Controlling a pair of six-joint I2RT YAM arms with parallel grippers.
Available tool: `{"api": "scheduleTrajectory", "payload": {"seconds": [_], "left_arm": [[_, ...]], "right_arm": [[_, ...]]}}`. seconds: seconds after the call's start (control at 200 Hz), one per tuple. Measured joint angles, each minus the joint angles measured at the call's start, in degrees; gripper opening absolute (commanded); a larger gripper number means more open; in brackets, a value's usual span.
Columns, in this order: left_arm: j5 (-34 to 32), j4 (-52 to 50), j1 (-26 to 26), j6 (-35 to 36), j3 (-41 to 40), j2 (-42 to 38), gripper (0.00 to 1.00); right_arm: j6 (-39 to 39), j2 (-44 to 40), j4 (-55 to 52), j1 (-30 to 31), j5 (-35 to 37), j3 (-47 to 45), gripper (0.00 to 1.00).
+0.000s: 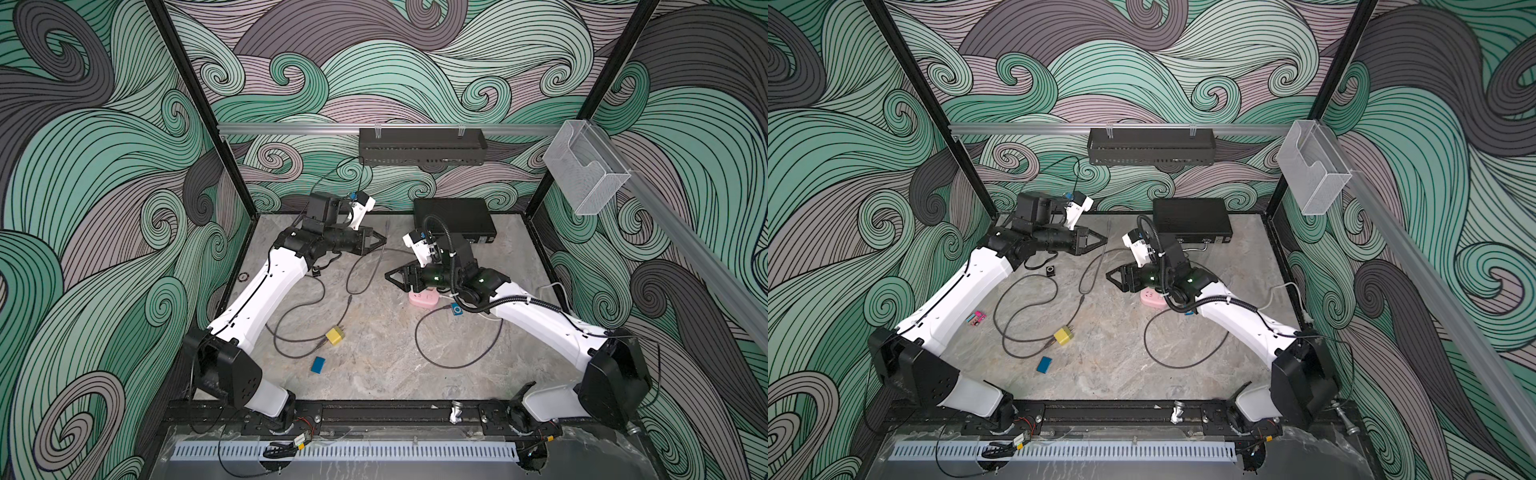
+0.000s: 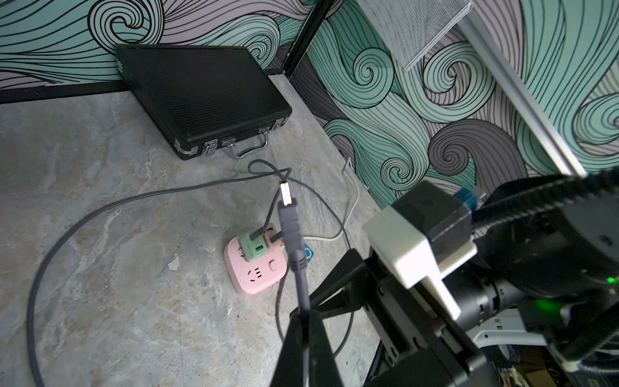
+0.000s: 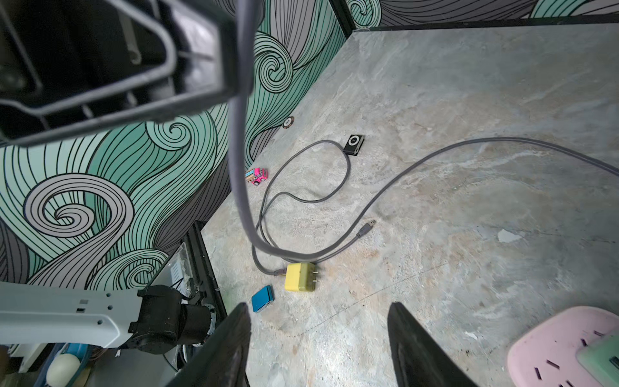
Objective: Charge mp3
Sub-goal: Pick up the charging cable from the center of the board.
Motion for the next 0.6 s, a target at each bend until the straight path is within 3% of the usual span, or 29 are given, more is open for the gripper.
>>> {"api": "scheduleTrajectory", "payload": {"seconds": [0.31, 0.601], "left_arm": [[2.49, 6.62, 0.0, -5.38, -6.62, -8.28, 0.0], [3.52, 9.2, 0.0, -6.45, -12.35, -12.87, 0.0]], "right_arm": [[1.07, -1.53, 12.35, 1.75, -0.46, -2.34, 0.67], [2.19, -3.43, 16.33, 3.8, -1.68, -2.34, 0.68]]}}
